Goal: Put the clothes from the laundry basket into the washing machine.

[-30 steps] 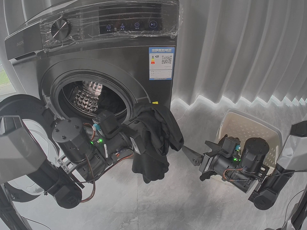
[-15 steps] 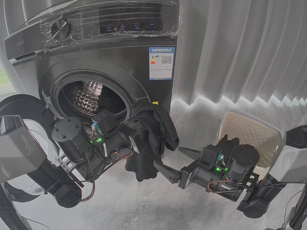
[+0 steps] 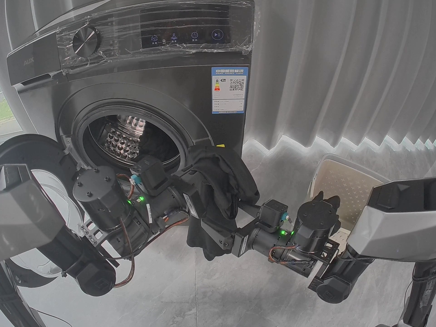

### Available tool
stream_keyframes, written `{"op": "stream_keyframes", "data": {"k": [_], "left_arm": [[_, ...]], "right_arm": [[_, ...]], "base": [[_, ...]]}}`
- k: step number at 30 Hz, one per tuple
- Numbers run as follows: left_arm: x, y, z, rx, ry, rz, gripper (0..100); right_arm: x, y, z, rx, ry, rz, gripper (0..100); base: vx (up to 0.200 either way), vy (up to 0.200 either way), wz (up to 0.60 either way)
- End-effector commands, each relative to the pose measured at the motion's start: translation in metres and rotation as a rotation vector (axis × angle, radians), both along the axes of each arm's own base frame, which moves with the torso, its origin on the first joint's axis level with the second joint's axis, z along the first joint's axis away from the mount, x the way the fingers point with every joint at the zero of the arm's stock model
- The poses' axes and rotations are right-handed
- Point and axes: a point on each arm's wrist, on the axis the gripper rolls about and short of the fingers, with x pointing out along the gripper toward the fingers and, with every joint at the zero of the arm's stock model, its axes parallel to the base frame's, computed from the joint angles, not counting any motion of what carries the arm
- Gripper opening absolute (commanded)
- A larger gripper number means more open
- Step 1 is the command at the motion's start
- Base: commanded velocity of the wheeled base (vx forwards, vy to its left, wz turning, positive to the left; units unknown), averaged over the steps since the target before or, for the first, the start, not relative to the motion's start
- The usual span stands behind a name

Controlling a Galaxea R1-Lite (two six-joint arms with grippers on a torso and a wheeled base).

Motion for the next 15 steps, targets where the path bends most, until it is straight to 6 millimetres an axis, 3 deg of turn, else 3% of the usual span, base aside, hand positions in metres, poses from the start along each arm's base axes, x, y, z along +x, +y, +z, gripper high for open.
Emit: {"op": "stream_keyframes", "data": {"k": [1,3,11,15], "left_arm": [[0.000,0.001,0.001,-0.001,-0.001,0.003,0],[0.003,0.002,-0.001,0.002,0.003,0.009,0],[0.005,0.000,-0.002,0.001,0.002,0.009,0],[0.006,0.000,-0.004,0.004,0.007,0.012,0]], "right_arm": [[0.000,-0.004,-0.002,-0.007,0.013,-0.012,100],[-0.017,-0.020,0.002,-0.030,0.045,-0.014,100],[-0.041,-0.044,0.023,-0.025,0.039,-0.022,100],[-0.049,-0.051,0.023,-0.038,0.053,-0.019,100]], "base": [[0.000,0.000,0.00],[0.000,0.000,0.00],[0.000,0.000,0.00],[0.000,0.000,0.00]]}}
